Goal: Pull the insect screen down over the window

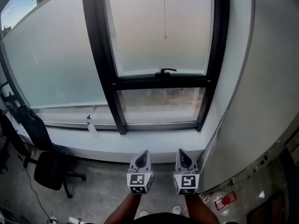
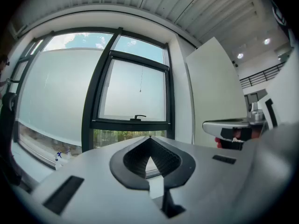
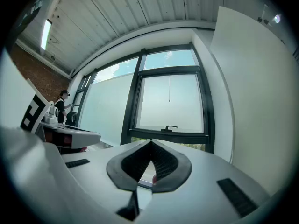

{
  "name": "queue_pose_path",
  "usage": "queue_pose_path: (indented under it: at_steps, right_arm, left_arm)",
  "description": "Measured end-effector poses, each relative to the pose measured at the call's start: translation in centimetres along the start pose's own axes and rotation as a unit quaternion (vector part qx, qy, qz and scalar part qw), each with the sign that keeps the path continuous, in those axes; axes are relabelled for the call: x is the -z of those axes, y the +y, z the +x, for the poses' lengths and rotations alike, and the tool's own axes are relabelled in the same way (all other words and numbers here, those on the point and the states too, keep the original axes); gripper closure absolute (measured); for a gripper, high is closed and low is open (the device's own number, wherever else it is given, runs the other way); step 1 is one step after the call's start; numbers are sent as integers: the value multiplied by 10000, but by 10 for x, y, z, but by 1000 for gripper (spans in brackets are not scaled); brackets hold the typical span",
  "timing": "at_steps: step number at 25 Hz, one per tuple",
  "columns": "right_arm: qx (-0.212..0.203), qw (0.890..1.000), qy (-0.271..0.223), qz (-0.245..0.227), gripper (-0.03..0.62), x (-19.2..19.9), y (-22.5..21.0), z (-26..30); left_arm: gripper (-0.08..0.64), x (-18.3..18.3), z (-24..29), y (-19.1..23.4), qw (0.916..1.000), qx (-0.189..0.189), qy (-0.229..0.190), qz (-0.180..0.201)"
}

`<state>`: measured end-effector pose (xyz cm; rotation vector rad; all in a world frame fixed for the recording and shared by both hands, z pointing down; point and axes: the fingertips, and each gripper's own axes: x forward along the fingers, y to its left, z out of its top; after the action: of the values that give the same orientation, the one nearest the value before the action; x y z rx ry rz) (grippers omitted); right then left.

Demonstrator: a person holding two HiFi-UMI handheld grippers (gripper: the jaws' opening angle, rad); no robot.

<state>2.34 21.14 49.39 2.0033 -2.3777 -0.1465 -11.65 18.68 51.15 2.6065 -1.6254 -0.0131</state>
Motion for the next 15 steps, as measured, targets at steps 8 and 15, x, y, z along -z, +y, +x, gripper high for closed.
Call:
queue_pose_path:
  at_steps: [8, 15]
  right_arm:
    - [-90, 9999, 83, 7, 595, 11, -2, 7]
    - [20, 9998, 32, 202, 595, 10, -14, 8]
  left_arm:
    - [566, 8, 8, 0, 10000, -17, 86, 10]
    - [566, 8, 8, -4, 9998, -93, 146, 109]
